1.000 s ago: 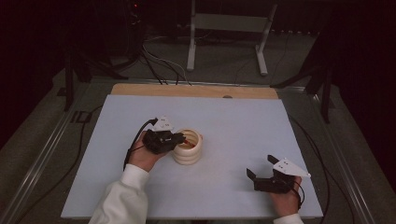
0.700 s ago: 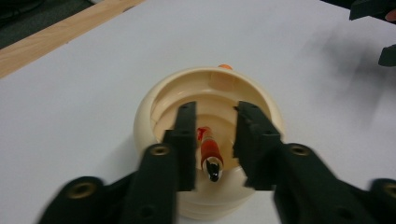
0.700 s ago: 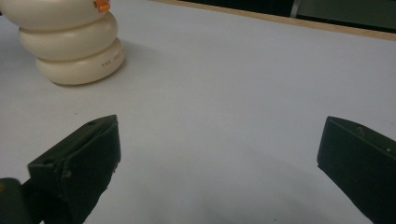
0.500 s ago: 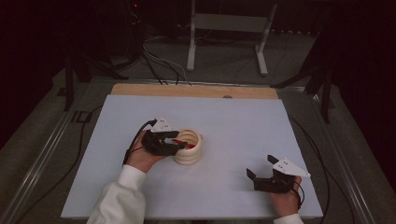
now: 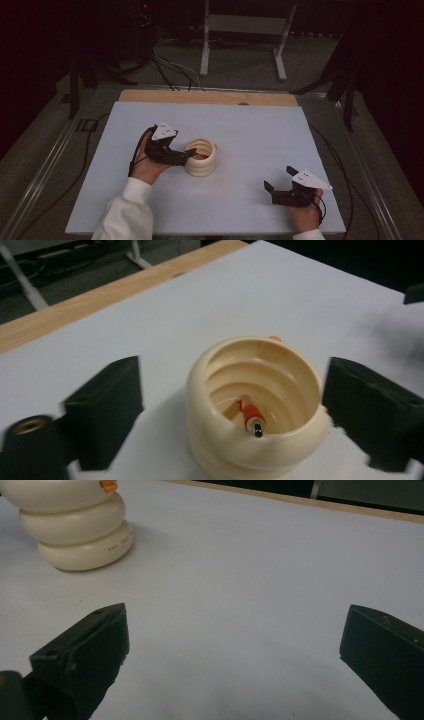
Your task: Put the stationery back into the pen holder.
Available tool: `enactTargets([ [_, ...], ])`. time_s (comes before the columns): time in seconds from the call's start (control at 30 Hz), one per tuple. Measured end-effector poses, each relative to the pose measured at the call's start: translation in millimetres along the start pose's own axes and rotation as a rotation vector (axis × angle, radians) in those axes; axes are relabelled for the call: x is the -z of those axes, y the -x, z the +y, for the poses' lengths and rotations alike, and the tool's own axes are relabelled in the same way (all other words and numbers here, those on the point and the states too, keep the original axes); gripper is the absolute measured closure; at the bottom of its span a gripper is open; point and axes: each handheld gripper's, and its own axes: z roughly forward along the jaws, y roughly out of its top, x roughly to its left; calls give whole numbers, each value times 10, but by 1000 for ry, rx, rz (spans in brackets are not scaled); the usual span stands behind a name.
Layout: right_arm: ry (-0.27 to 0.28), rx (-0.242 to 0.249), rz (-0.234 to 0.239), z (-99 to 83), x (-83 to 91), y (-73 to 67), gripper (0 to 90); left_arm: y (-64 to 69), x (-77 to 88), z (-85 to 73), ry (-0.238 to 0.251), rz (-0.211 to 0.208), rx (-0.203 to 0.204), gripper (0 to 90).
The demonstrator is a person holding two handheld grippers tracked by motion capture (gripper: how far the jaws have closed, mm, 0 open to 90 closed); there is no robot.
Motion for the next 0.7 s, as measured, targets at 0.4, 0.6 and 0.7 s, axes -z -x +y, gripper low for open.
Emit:
enactTargets([
  [0.4, 0, -1, -1, -1, 4, -4, 1, -82, 240, -43, 74, 127, -13, 2],
  [0.6, 0, -1, -1, -2, 5, -2, 1, -140, 356, -111, 96, 172, -11, 2],
  [0.7, 0, -3, -1, -2, 5, -4, 1, -175, 412, -163, 101, 187, -7, 2],
])
